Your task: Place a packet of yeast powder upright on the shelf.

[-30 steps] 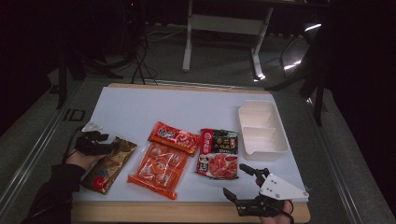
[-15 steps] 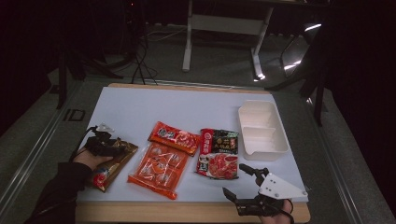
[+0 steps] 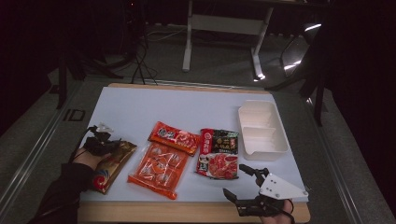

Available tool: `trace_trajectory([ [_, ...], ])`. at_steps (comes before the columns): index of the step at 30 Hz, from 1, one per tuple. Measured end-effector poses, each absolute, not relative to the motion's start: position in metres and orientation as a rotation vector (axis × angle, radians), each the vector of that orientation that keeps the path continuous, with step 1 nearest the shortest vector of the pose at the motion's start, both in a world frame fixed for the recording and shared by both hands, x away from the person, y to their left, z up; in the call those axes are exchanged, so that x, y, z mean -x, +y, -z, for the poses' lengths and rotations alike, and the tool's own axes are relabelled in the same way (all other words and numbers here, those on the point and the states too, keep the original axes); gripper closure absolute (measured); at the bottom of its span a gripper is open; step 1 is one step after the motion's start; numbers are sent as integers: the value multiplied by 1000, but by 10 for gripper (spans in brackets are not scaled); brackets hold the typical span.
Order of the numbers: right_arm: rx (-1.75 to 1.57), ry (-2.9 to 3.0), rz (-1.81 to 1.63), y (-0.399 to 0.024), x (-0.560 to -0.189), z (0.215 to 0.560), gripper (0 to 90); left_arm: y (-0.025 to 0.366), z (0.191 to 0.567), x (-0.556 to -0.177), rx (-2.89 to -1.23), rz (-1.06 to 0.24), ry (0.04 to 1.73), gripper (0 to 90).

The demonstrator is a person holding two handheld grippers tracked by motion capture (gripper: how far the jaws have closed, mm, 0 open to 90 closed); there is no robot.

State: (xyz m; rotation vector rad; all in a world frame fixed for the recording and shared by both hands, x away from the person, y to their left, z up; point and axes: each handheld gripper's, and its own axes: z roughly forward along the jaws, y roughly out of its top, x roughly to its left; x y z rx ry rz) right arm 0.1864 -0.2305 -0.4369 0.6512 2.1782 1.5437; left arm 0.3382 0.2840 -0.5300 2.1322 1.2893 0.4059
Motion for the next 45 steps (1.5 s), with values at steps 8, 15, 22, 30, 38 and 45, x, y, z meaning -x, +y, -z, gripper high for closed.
trace_trajectory([
  [8,-665,2137,-1552,-233,-186,435,158,293,517,-328,-2062,-425,1291,900],
  [15,-679,2128,-1618,-238,-186,431,157,301,495,-312,-2001,-443,1260,900],
  [22,-670,2126,-1626,-238,-183,426,172,300,475,-294,-1979,-464,1205,900],
  [30,-599,2140,-1600,-234,-182,426,170,292,452,-266,-1916,-487,1135,900],
  [38,-652,2139,-1571,-235,-182,422,129,280,435,-255,-1859,-487,1069,900],
  [45,-663,2121,-1577,-237,-180,416,106,258,424,-256,-1801,-438,996,900],
])
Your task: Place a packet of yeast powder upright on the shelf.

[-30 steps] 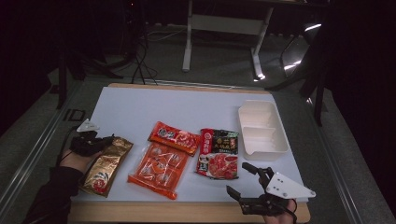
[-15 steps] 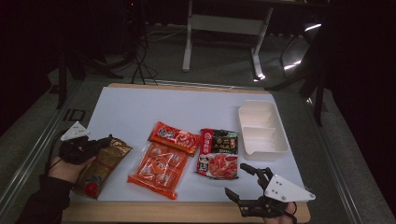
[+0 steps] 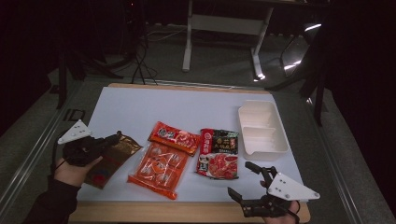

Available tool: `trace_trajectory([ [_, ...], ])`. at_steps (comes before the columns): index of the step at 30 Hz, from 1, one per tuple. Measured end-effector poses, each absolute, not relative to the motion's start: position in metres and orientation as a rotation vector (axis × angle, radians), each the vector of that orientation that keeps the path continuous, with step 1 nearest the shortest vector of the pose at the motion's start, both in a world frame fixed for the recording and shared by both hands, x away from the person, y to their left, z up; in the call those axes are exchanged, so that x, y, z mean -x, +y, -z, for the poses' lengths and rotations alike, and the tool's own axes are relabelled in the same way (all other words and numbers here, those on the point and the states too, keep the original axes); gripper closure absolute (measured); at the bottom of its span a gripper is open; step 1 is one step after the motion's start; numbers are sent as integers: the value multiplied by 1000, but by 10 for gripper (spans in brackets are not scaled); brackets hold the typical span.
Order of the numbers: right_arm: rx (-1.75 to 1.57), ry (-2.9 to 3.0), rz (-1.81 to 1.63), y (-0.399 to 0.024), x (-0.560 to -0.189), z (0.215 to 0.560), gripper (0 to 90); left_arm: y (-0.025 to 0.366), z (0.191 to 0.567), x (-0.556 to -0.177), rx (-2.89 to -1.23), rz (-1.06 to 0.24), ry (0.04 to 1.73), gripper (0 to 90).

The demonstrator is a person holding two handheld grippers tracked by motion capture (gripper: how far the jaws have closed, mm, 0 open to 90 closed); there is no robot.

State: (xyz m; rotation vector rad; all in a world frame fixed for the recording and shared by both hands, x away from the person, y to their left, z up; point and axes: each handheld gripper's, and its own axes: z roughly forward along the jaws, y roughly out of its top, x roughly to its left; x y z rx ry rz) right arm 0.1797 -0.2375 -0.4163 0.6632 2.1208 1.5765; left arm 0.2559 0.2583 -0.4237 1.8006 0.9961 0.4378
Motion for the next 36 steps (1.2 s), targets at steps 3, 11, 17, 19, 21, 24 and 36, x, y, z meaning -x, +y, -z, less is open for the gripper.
trace_trajectory([
  [3,-648,2116,-1573,-238,-179,412,106,246,419,-256,-1783,-409,952,900],
  [11,-671,2122,-1599,-237,-186,408,107,214,415,-259,-1757,-344,836,900],
  [17,-667,2134,-1578,-238,-195,401,143,187,411,-261,-1727,-271,758,900],
  [19,-681,2133,-1581,-239,-198,400,147,179,410,-261,-1725,-264,741,900],
  [21,-686,2134,-1582,-239,-201,399,152,172,410,-262,-1708,-241,732,900],
  [24,-687,2136,-1581,-237,-203,398,152,169,410,-263,-1702,-237,726,900],
  [36,-665,2166,-1574,-223,-212,392,206,125,414,-266,-1641,-263,641,900],
])
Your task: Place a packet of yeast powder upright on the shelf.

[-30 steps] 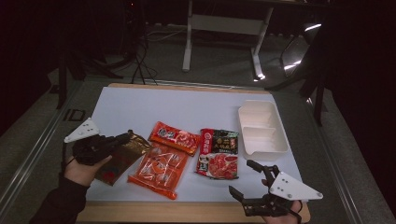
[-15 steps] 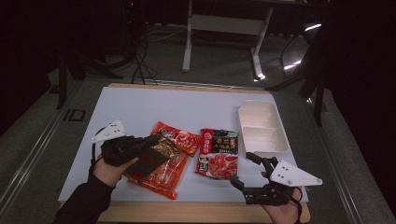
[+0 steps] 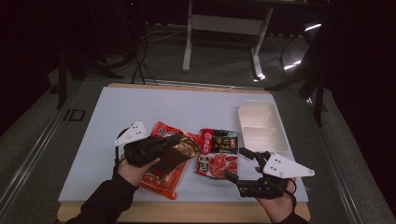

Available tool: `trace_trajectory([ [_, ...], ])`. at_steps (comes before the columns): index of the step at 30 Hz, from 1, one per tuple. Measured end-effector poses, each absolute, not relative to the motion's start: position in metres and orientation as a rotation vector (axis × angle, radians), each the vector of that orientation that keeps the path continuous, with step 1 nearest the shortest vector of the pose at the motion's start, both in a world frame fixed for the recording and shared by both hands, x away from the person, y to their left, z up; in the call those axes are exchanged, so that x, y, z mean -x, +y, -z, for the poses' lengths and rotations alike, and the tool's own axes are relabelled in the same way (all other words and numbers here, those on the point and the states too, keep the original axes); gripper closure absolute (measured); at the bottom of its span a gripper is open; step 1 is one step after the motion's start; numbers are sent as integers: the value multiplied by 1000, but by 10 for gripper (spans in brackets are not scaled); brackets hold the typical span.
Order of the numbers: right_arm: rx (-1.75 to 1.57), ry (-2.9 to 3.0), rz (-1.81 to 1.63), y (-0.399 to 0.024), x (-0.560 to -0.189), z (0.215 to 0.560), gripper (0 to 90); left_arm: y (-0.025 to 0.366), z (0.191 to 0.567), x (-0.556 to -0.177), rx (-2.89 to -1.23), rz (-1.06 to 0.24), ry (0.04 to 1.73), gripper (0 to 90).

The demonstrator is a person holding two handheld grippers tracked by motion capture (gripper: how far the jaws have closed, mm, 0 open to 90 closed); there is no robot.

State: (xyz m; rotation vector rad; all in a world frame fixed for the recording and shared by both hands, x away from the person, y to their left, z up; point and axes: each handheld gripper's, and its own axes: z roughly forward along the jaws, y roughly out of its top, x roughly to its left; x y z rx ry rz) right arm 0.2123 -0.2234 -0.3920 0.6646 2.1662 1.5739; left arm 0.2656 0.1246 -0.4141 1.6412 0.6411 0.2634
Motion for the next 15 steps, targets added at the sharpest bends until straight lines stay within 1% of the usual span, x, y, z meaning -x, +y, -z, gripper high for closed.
trace_trajectory([
  [9,-665,2205,-1581,-213,-222,393,203,97,417,-265,-1604,-249,599,900],
  [10,-669,2208,-1581,-211,-223,393,204,94,418,-266,-1606,-233,588,900],
  [11,-670,2210,-1588,-211,-224,394,218,91,418,-265,-1595,-237,581,900],
  [15,-678,2219,-1583,-209,-228,396,228,81,419,-266,-1584,-218,554,900],
])
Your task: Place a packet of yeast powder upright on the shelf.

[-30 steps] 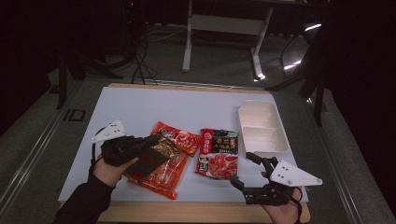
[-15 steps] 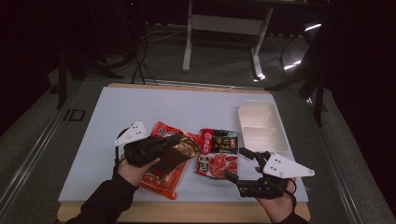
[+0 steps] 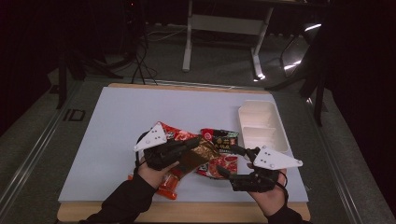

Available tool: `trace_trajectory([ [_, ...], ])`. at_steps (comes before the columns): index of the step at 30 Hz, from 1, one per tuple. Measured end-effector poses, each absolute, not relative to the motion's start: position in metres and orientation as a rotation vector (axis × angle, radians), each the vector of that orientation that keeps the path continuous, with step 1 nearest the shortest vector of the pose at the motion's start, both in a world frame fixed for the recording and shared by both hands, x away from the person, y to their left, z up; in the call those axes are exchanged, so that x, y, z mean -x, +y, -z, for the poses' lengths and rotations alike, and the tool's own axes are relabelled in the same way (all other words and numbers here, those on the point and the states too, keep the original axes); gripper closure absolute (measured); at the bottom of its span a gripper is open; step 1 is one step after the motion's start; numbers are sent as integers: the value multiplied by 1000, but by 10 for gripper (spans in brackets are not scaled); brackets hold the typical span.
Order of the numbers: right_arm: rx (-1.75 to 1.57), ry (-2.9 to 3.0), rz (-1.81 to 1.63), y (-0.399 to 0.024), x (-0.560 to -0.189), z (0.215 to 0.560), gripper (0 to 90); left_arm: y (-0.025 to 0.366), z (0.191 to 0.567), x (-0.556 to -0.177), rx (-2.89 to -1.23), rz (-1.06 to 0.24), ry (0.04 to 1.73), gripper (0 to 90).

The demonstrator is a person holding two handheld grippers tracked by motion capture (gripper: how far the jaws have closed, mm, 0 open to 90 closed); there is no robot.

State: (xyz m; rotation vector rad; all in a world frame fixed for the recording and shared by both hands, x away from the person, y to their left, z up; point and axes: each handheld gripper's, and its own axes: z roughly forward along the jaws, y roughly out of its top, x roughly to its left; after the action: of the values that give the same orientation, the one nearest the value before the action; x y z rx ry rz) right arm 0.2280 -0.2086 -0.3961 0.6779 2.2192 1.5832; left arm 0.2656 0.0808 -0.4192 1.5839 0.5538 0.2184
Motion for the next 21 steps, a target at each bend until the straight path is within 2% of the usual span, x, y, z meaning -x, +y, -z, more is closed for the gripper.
trace_trajectory([
  [6,-709,2226,-1585,-211,-234,400,281,71,419,-265,-1545,-195,521,900],
  [8,-711,2234,-1582,-212,-234,401,331,69,418,-264,-1529,-192,514,900],
  [11,-709,2252,-1579,-213,-236,402,408,67,417,-263,-1494,-176,503,900],
  [12,-713,2245,-1577,-213,-235,402,469,66,416,-263,-1484,-173,494,900],
  [14,-714,2259,-1584,-213,-236,402,513,64,416,-262,-1479,-168,484,900],
  [16,-713,2272,-1587,-214,-237,402,610,63,416,-262,-1458,-159,474,900],
  [20,-696,2296,-1568,-215,-238,402,690,61,419,-262,-1470,-150,457,900],
  [21,-695,2305,-1569,-216,-238,401,747,61,420,-262,-1474,-154,453,900],
])
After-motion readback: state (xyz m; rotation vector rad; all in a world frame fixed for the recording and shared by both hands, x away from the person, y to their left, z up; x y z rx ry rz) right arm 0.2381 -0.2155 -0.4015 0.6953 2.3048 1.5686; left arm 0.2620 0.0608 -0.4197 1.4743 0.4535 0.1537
